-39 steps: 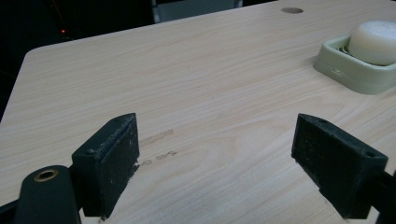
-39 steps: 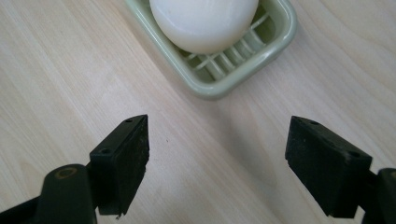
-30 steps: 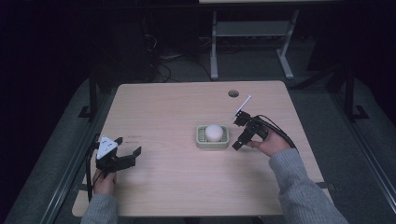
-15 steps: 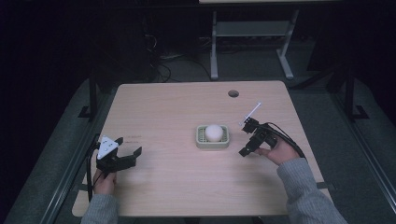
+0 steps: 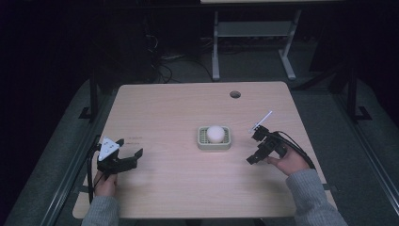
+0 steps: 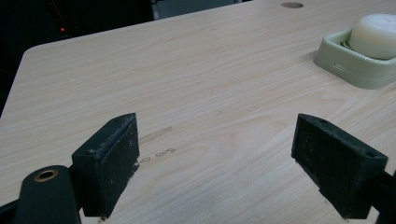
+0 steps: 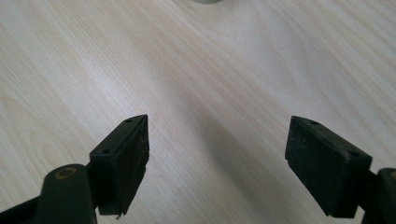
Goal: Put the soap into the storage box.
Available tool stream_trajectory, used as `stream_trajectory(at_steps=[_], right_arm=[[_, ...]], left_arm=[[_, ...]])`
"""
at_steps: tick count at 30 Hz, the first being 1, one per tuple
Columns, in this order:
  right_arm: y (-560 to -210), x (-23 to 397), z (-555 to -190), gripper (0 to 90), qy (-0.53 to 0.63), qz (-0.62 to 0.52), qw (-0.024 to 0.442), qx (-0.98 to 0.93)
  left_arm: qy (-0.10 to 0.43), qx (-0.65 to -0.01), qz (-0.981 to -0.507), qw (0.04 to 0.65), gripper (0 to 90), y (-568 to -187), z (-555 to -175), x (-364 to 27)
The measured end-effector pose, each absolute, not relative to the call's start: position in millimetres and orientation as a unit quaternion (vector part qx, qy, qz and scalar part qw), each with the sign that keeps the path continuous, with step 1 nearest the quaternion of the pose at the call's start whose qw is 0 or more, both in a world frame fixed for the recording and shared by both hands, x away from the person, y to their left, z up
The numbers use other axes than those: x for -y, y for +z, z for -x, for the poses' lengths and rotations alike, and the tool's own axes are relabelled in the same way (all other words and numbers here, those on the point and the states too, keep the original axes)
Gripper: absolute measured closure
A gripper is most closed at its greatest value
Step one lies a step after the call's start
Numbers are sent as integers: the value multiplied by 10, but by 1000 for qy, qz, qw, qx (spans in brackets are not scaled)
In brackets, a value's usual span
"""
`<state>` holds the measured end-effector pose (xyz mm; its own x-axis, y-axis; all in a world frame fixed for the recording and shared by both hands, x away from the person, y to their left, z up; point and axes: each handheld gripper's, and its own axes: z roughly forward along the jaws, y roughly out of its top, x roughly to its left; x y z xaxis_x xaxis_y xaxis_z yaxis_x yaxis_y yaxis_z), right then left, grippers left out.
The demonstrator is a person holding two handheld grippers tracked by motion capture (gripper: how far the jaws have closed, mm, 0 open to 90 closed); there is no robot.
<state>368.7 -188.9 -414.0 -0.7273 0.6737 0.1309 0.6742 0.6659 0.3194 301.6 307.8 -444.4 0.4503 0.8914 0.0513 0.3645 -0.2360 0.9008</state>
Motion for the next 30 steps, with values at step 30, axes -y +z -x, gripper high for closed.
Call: stream_trajectory(at_steps=[30], right_arm=[[-4348, 2216, -3352, 213, -203, 395, -3, 896]], left_arm=[[297, -432, -728, 443, 149, -4456, -3011, -3053]])
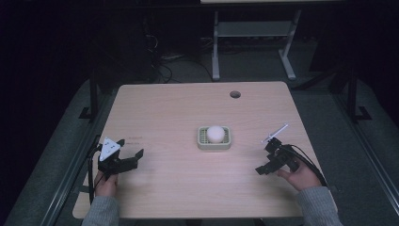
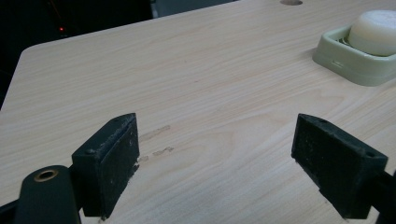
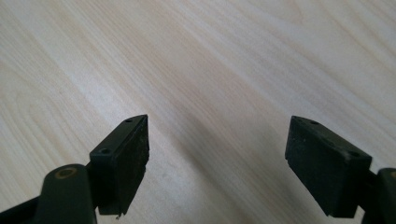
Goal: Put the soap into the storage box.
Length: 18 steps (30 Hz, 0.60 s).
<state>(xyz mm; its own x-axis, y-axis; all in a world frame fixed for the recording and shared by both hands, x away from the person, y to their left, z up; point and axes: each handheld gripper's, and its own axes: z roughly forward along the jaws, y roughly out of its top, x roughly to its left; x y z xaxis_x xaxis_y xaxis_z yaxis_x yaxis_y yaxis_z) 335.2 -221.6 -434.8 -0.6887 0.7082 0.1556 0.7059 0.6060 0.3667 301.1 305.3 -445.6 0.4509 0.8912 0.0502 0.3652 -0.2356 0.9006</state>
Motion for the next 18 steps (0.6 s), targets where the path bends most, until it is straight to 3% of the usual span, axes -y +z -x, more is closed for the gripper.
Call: stream_trajectory(at_steps=[18], right_arm=[[-4422, 2282, -3184, 215, 221, -401, 8, -889]], left_arm=[[297, -430, -729, 442, 148, -4461, -3012, -3040]])
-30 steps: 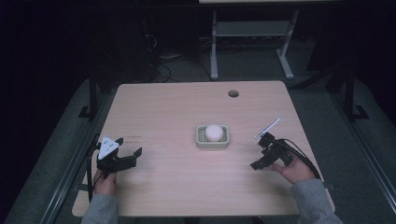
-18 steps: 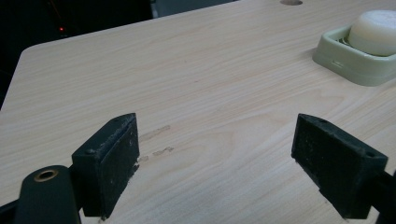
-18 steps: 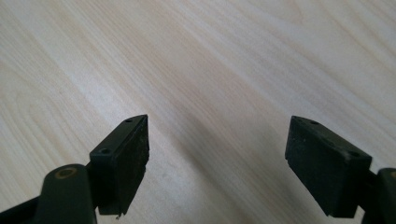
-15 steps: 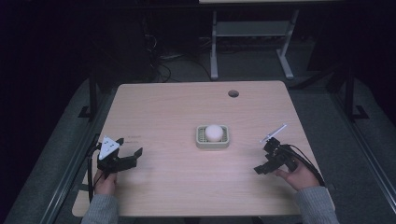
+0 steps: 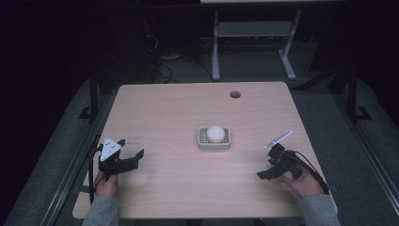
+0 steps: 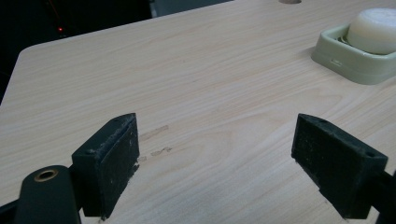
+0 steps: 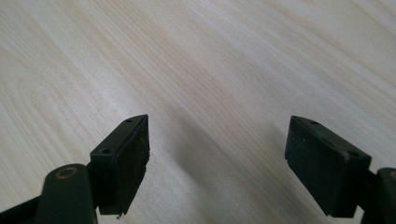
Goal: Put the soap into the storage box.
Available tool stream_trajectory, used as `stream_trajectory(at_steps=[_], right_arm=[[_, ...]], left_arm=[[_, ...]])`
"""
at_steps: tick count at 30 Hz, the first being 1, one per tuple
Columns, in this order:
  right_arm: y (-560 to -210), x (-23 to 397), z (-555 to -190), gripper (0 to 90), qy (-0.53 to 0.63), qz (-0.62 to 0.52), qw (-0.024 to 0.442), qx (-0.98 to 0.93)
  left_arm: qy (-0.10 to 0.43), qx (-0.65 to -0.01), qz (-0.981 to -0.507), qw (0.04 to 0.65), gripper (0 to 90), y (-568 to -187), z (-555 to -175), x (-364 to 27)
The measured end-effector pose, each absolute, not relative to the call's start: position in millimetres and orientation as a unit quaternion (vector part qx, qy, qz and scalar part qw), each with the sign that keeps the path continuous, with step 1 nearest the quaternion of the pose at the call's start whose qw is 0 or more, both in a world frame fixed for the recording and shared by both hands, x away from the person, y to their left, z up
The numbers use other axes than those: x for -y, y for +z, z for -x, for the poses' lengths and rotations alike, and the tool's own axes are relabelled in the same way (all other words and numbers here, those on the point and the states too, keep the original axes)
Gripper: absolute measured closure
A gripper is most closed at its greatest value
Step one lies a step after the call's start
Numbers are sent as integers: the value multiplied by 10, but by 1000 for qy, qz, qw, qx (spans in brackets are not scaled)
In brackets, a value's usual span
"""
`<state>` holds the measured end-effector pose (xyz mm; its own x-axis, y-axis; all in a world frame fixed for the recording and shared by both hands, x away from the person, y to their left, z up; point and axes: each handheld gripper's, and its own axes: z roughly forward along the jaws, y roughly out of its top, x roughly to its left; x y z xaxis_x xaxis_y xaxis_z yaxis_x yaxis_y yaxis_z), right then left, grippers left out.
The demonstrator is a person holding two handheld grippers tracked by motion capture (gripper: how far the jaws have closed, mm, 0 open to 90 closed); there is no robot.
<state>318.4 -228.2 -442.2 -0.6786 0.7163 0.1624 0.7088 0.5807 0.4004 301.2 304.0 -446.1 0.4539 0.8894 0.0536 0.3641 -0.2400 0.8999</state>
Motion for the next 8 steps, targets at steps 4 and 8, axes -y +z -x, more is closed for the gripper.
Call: stream_trajectory(at_steps=[4, 8], right_arm=[[-4427, 2290, -3146, 216, 224, -403, 10, -887], [-4437, 2302, -3123, 215, 226, -403, 9, -887]], left_arm=[[299, -430, -728, 443, 148, -4461, -3013, -3039], [298, -430, -729, 441, 148, -4460, -3018, -3045]])
